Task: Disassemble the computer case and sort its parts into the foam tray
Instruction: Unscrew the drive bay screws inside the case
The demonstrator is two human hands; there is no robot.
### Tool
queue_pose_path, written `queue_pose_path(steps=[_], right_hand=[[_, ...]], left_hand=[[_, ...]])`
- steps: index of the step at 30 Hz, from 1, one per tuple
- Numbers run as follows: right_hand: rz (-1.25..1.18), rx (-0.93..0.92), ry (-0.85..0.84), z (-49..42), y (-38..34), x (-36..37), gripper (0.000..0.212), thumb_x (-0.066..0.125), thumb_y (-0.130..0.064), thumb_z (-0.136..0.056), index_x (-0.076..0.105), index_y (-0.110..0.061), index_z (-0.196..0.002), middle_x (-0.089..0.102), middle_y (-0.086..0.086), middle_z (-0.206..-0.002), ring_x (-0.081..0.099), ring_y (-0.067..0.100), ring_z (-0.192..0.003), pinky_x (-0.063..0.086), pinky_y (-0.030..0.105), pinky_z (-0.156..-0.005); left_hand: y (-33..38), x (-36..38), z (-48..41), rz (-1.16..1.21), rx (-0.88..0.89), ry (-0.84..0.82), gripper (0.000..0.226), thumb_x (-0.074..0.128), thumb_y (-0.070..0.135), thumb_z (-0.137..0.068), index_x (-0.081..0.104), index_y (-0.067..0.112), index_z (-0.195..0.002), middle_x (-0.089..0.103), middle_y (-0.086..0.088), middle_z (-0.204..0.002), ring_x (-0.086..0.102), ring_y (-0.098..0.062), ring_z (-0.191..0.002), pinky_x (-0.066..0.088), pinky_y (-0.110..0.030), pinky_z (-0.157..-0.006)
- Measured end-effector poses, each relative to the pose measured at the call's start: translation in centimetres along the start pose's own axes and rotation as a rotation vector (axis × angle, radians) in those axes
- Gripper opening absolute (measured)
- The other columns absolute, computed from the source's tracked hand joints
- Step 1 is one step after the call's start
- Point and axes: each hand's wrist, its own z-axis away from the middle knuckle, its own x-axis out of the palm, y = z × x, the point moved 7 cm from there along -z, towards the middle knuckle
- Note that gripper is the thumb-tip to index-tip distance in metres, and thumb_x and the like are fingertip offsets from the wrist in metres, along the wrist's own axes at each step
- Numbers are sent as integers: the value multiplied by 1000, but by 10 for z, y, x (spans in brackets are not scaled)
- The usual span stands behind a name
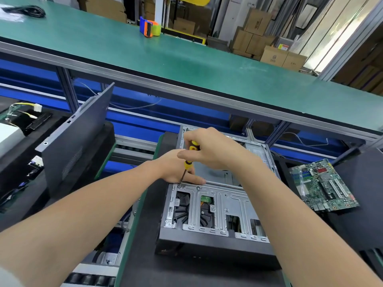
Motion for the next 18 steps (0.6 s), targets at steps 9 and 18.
queue_pose_path(steps=[9,18], right_hand=[[91,-172,-45,3,-7,-4,14,75,-26,-96,62,-23,-92,65,-9,-89,55,14,-88,41,31,-66],[129,-108,22,12,-10,-1,9,54,-30,-104,50,-22,-102,63,3,-93,54,24,-88,51,44,-75]], left_hand=[[4,-2,2,-23,35,23,47,51,79,-88,52,54,-48,47,27,-50,47,4,-58,27,-27,-53],[1,-1,-1,-5,27,21,63,61,73,-87,40,32,-45,48,27,-47,47,4,-53,31,-27,-55]])
